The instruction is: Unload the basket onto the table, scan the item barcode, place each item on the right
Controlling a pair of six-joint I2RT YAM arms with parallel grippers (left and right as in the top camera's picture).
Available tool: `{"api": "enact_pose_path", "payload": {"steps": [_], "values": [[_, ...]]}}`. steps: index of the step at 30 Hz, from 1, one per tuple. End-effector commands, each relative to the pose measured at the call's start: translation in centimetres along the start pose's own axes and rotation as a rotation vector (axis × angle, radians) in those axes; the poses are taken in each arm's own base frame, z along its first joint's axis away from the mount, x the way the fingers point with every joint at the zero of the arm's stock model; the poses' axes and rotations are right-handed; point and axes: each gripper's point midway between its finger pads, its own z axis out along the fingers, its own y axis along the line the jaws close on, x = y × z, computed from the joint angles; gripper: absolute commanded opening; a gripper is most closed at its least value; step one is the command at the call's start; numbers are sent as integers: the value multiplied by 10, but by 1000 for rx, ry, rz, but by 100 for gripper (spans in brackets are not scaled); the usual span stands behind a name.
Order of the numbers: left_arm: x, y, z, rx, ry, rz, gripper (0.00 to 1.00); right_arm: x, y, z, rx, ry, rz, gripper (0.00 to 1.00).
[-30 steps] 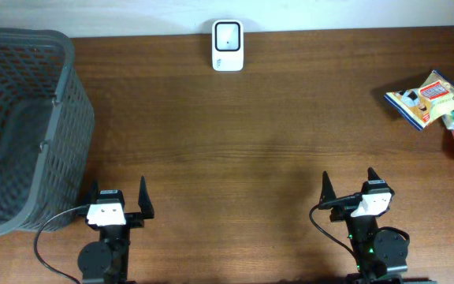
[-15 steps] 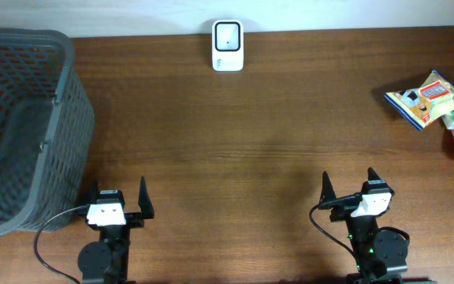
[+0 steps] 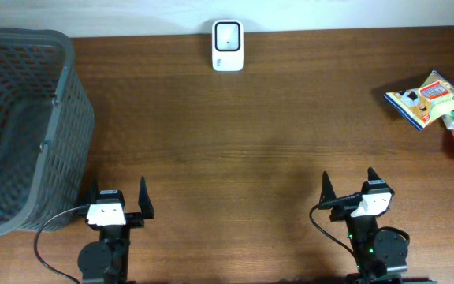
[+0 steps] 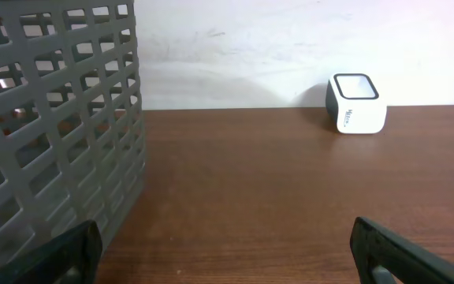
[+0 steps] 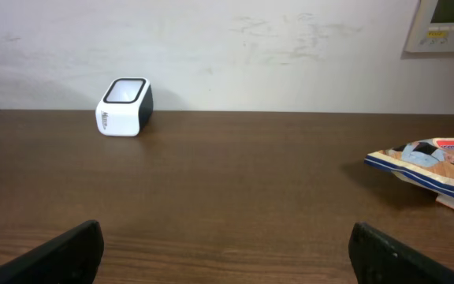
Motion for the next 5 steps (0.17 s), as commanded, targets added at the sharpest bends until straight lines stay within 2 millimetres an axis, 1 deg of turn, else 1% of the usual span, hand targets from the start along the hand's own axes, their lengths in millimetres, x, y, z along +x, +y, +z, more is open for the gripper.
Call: {"api": "enact_pose_path", "payload": {"steps": [1, 5], "values": [[3, -2, 0, 7, -1, -2, 99, 3, 1, 0, -1, 5, 7, 98], [3, -2, 0, 7, -1, -2, 99, 3, 1, 0, -1, 5, 7, 99]]}}
